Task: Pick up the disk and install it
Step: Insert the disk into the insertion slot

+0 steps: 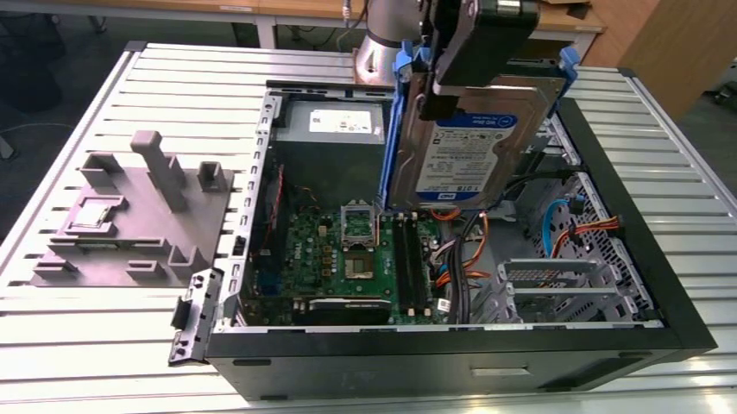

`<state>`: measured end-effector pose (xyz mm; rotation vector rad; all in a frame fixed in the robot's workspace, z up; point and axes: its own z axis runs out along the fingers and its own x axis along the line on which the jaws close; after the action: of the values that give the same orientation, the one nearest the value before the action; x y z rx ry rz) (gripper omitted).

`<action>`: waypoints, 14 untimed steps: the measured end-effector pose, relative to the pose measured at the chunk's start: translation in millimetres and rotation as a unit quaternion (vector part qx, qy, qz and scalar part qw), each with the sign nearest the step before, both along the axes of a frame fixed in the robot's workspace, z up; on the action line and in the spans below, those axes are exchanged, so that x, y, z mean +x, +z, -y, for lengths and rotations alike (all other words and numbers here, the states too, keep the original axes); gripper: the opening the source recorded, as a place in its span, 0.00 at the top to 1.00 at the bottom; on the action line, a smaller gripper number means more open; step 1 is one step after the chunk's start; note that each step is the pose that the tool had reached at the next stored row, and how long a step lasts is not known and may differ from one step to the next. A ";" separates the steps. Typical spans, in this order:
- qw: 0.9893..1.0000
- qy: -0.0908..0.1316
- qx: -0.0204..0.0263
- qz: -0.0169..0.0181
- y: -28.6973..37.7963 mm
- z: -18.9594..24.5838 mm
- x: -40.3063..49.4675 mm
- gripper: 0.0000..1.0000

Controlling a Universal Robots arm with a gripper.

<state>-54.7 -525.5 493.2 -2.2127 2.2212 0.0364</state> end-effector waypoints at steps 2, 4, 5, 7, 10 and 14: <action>1.000 -0.001 0.000 0.000 -0.2 0.7 2.2 0.64; 1.000 -0.004 0.000 0.000 -0.5 1.1 4.1 0.64; 1.000 -0.005 0.000 0.000 -0.7 1.3 5.3 0.64; 1.000 -0.007 0.000 0.000 -1.3 1.6 7.8 0.64; 1.000 -0.010 0.000 0.000 -2.0 1.9 11.8 0.64; 1.000 -0.010 0.000 0.000 -2.9 1.9 15.3 0.64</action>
<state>-39.3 -527.5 490.3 -2.1897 2.2435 0.0366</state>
